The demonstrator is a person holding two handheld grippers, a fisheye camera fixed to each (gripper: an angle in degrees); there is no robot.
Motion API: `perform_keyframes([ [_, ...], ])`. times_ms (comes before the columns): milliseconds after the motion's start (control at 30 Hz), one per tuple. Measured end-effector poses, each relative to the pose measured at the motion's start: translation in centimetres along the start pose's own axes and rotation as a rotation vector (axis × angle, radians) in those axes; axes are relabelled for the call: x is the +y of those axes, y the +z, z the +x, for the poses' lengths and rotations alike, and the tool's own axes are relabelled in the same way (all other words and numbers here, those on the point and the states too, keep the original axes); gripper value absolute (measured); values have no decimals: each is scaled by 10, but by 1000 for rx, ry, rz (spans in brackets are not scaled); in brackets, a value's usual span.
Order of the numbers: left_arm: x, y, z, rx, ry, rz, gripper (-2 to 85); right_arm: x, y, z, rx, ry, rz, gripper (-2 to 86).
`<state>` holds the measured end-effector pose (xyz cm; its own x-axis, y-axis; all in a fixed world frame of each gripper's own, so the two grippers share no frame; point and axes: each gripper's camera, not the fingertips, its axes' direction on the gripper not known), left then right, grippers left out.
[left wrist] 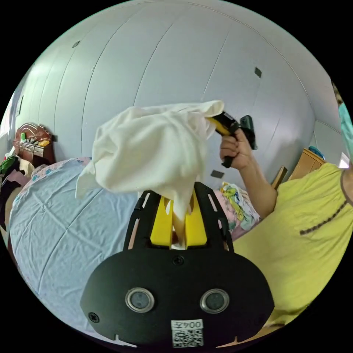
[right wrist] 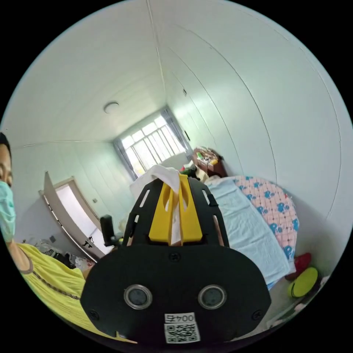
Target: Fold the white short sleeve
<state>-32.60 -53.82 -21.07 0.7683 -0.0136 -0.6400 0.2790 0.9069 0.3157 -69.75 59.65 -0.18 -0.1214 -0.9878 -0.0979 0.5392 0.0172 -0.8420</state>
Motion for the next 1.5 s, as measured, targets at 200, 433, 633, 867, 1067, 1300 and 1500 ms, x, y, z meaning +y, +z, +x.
perform_keyframes([
  [200, 34, -84, -86, 82, -92, -162, 33, 81, 186, 69, -122, 284, -312, 1],
  [433, 115, -71, -160, -33, -289, -338, 33, 196, 343, 156, -255, 558, -491, 13],
  [633, 212, -10, -178, -6, -441, -515, 35, 288, 428, 215, -132, 558, -738, 61],
  [867, 276, 19, -169, 47, -496, -551, 56, 350, 469, 265, 15, 447, -807, 129],
  [1067, 288, 11, -163, 38, -404, -623, 82, 346, 492, 260, 218, 307, -705, 134],
  [1300, 300, 4, -162, 67, -251, -662, 67, 347, 579, 187, 184, -52, -806, 127],
  [1500, 317, -20, -180, 198, -170, -651, 65, 411, 711, 156, 346, -271, -1038, 77],
])
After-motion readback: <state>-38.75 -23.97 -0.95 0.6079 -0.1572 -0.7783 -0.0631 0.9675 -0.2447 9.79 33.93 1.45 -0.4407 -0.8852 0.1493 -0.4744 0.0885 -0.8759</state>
